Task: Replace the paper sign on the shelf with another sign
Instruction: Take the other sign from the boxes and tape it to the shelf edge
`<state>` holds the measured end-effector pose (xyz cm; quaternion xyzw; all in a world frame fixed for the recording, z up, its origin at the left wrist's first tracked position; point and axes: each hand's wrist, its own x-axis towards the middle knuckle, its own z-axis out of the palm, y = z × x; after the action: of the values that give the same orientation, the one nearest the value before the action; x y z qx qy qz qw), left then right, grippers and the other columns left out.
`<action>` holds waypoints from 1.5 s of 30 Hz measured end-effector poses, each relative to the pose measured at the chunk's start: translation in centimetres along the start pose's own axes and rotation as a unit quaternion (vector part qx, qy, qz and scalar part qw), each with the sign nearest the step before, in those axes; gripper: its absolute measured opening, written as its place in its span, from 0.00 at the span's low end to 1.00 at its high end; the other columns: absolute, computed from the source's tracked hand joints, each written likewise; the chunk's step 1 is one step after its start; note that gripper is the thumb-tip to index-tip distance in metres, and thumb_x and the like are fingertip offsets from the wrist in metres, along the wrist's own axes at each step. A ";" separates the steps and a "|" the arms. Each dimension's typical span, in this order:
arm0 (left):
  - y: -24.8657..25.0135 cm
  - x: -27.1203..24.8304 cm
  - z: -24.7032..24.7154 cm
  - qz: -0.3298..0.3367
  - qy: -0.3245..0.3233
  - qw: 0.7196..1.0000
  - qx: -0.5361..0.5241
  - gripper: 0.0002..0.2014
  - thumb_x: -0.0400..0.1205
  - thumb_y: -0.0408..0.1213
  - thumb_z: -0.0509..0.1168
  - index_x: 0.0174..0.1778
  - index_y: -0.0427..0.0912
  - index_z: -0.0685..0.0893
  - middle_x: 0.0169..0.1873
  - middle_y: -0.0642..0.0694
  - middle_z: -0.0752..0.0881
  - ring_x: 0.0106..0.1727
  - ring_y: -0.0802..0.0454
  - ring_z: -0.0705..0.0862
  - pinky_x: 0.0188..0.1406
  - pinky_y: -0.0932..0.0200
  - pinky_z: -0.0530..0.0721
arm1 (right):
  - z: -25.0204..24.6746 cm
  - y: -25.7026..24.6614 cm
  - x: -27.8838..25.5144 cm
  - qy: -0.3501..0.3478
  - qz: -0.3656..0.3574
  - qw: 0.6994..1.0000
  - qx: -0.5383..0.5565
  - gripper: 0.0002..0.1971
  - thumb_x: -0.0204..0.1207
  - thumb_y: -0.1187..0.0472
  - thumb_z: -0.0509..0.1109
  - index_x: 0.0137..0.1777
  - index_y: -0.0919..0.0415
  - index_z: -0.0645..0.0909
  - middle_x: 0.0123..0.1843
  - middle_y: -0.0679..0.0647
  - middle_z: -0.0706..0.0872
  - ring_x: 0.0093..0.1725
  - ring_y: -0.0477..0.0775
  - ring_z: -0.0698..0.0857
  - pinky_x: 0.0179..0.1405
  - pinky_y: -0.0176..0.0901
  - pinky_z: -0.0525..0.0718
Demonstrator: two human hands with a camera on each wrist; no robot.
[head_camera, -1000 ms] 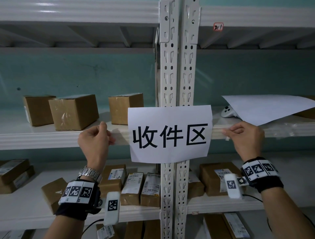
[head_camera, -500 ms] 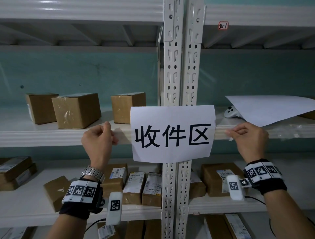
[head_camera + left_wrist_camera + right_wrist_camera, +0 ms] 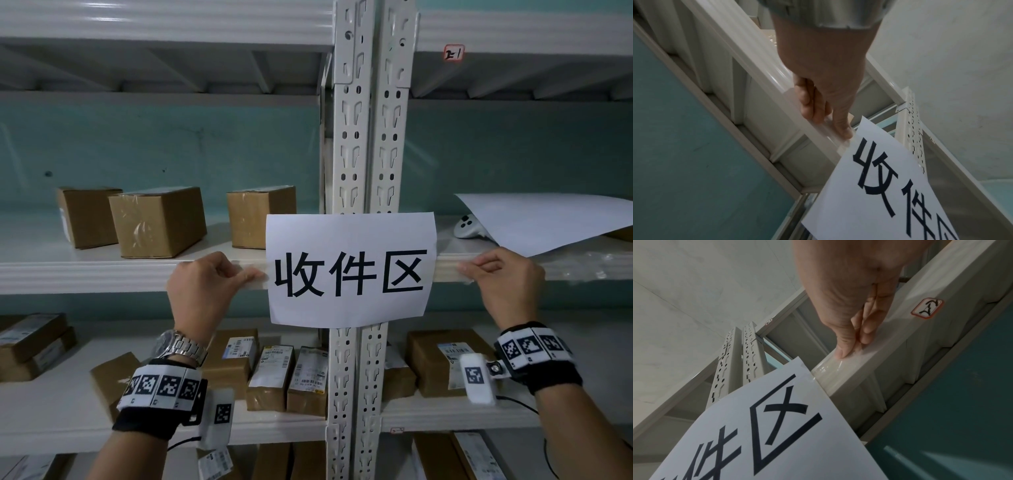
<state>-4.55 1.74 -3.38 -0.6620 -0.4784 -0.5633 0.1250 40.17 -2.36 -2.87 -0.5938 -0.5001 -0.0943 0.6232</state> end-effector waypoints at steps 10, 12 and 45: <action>-1.2 0.5 -1.9 0.061 -0.078 0.992 0.080 0.18 0.66 0.53 0.86 0.31 0.46 0.87 0.24 0.54 0.83 0.25 0.54 0.81 0.24 0.55 0.81 | 0.2 0.5 0.0 0.006 -0.005 1.000 0.007 0.10 0.69 0.61 0.86 0.43 0.62 0.88 0.36 0.56 0.89 0.36 0.58 0.89 0.38 0.51 0.91; -0.9 0.6 -2.0 0.069 -0.081 0.990 0.088 0.19 0.66 0.56 0.85 0.30 0.47 0.86 0.23 0.54 0.83 0.25 0.54 0.81 0.24 0.60 0.77 | 0.2 0.4 -0.1 0.006 -0.004 1.000 0.000 0.10 0.69 0.61 0.85 0.43 0.62 0.88 0.35 0.55 0.89 0.36 0.57 0.89 0.34 0.45 0.89; 3.5 2.1 1.2 -0.145 0.091 0.975 -0.145 0.16 0.86 0.45 0.66 0.36 0.40 0.87 0.26 0.45 0.89 0.31 0.42 0.90 0.38 0.37 0.93 | -0.8 0.2 0.5 -0.031 0.011 0.999 -0.033 0.07 0.71 0.62 0.84 0.43 0.60 0.88 0.38 0.53 0.90 0.39 0.51 0.89 0.41 0.43 0.87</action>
<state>-1.24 1.81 -0.68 -0.5431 -0.4691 -0.6963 -0.0123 40.98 -2.74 -2.51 -0.6219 -0.5095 -0.0854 0.5885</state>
